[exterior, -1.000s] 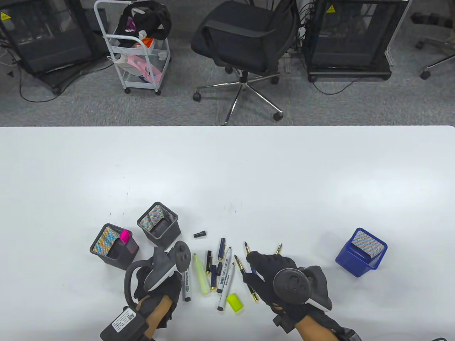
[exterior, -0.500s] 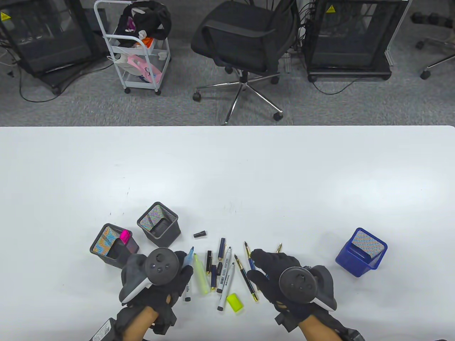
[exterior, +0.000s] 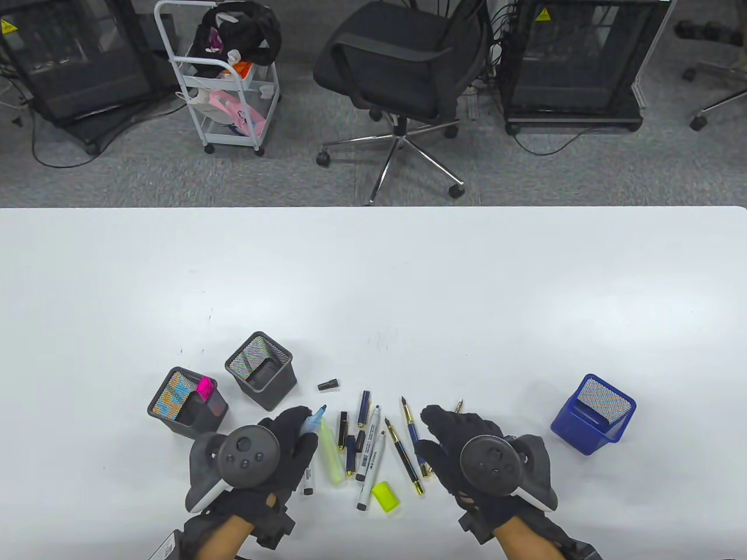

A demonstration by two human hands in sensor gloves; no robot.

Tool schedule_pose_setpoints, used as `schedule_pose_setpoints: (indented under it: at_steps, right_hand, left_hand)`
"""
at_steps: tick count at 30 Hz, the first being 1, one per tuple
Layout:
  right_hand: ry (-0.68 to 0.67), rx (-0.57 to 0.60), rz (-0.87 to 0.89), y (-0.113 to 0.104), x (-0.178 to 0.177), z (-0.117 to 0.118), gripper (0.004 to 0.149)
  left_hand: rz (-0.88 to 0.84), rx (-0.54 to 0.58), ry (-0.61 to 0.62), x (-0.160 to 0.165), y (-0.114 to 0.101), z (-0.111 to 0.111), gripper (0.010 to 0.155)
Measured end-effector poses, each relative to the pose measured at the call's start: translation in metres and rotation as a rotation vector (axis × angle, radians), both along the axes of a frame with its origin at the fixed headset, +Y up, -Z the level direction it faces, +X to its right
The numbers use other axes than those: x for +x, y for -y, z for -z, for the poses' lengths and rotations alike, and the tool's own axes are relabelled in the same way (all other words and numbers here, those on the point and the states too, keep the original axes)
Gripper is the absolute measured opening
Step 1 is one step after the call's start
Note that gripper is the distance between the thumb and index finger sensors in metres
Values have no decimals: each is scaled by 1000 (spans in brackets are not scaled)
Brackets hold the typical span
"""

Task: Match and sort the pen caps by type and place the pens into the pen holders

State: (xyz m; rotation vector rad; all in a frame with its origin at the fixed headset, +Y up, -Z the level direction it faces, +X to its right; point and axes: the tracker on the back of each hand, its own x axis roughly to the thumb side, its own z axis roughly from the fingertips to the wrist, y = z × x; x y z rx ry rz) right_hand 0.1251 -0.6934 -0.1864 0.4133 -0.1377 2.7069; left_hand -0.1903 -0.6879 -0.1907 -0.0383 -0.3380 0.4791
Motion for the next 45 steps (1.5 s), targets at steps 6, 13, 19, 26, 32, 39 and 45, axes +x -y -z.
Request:
schedule_pose_setpoints:
  at_steps: [6,13,19,26,32,39,45]
  right_hand:
    - [135,-119,-147,5,18,9,62]
    - [142,-220,-397,23,16,17,62]
    - [134,-264,-544,38,0,17,65]
    - [138,-260,-679,53,-13,19,65]
    - [157,-182,-657,57,-10,21,59]
    - [169,-103,-646,63,-5,24,56]
    - [190,-109,-580,61,4,27,52]
  left_hand:
    - [24,0,26,5,4,-1,53]
    - [52,-20,42,6,9,0,53]
    - [58,-28,45,5,9,-1,53]
    - [66,-32,53,6,10,-1,53]
    - [72,-40,58,6,11,-1,53]
    - [73,-47,66,7,12,-1,53]
    - [72,-43,72,8,14,-1,53]
